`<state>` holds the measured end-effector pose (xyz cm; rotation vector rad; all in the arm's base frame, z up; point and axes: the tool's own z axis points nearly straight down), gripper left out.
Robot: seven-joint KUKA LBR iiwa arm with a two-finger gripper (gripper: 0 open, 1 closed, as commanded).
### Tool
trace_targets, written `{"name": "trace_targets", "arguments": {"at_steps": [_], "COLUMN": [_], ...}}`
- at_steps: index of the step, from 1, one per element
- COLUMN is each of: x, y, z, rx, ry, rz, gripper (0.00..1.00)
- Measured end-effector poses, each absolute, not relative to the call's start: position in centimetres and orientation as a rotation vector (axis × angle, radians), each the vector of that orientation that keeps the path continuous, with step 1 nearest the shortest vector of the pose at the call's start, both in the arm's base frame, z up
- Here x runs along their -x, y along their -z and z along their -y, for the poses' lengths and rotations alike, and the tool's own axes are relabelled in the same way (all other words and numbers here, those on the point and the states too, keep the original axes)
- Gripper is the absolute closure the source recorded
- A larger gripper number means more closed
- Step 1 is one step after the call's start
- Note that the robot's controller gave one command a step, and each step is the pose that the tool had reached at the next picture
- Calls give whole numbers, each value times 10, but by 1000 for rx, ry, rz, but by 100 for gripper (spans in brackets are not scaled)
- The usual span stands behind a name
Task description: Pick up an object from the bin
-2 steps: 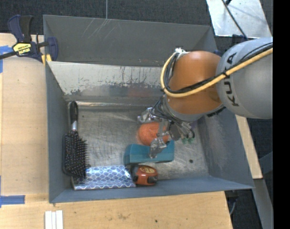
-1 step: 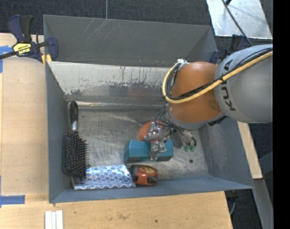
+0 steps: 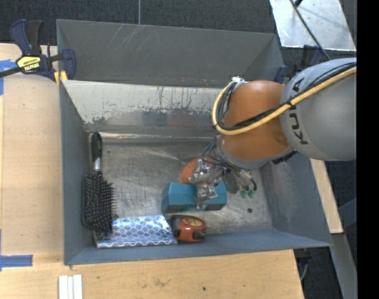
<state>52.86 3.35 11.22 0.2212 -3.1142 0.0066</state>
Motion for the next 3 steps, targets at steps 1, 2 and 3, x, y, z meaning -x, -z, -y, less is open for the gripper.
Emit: {"name": "trace_targets", "arguments": {"at_steps": [1,2,3], "x": [-536,-536,-557], "y": [-229,-229,-172], "z": [-44,-44,-54], "rx": [-241,-241,-235], "ry": [0,0,1], "rz": [3136,3135,3136], "gripper": [100,100,0]}}
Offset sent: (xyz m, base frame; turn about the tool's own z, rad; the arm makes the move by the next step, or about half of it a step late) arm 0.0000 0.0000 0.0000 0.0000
